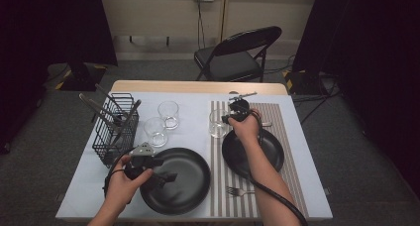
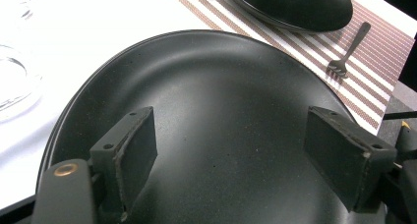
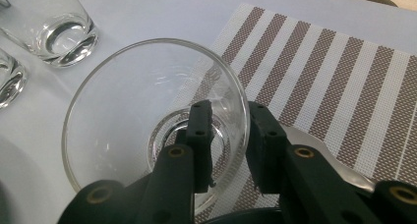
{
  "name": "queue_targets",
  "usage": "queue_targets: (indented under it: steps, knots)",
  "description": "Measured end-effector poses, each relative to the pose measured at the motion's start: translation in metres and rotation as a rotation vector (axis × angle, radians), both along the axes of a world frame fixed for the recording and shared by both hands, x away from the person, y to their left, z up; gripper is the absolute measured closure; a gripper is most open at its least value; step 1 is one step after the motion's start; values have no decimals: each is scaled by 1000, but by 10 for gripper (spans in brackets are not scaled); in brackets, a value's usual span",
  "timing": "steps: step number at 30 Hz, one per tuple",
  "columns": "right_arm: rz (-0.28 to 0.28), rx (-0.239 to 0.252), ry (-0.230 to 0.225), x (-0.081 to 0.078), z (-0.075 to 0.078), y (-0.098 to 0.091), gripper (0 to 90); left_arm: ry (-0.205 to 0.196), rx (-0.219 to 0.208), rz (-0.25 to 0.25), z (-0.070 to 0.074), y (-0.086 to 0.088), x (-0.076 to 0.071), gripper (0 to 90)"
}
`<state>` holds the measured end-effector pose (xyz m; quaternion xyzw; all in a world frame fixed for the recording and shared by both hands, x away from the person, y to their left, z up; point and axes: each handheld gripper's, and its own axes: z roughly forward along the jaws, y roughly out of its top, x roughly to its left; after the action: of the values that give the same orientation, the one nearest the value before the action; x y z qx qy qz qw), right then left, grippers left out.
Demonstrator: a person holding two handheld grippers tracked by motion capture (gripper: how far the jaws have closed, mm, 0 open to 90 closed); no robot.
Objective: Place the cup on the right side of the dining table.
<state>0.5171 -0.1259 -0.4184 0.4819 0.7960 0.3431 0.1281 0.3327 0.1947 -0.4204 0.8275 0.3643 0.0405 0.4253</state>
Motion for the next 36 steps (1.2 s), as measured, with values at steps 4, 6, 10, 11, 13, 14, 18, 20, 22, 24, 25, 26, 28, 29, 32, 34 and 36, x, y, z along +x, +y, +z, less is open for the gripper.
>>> queue_targets:
  steps: [4, 6, 10, 11, 13, 14, 18, 20, 22, 24, 25, 26, 28, 29, 32, 34, 36]
  knots:
    - [0, 2, -10, 1, 0, 1, 726, 2, -2, -1, 0, 0, 0, 202]
    - [0, 0, -8, 1, 0, 1, 721, 1, -1, -1, 0, 0, 0, 203]
    - [-1, 1, -11, 1, 1, 2, 715, 5, -7, -1, 0, 0, 0, 202]
    - [-1, 3, -12, 1, 0, 1, 712, 4, -5, 1, 1, 0, 0, 203]
    - [0, 10, -8, 1, 0, 1, 702, 3, -3, 1, 0, -1, 0, 203]
    - [-2, 11, -7, 1, 0, 0, 685, 2, -2, -1, 0, -1, 0, 203]
    - [-9, 16, -7, 1, 0, -1, 633, 4, -4, -4, 0, -1, 1, 203]
    - [-15, 26, 2, 2, 1, -2, 599, 5, -4, -3, 0, -1, 2, 203]
    - [-12, 25, -2, 3, 1, -2, 586, 5, -5, -1, 0, -1, 2, 202]
    - [-16, 29, -3, 4, 1, -2, 569, 4, -5, -3, -1, -2, 3, 203]
    - [-16, 28, -2, 4, 2, -2, 565, 5, -6, -2, -1, -2, 3, 203]
    - [-17, 27, 2, 4, 2, -2, 558, 5, -6, -2, -1, -2, 3, 203]
    - [-17, 26, 5, 4, 2, -1, 553, 6, -8, -3, -1, -2, 3, 203]
    - [-15, 31, 10, 4, 3, -1, 549, 6, -3, -4, -1, -2, 3, 203]
    - [-8, 37, 4, 4, 3, 0, 532, 6, -9, -3, -1, -2, 3, 203]
    - [-11, 39, 13, 4, 3, 0, 518, 6, -12, 0, -1, -2, 3, 203]
    - [-9, 41, 14, 4, 3, 0, 495, 5, -8, 0, -1, -1, 2, 203]
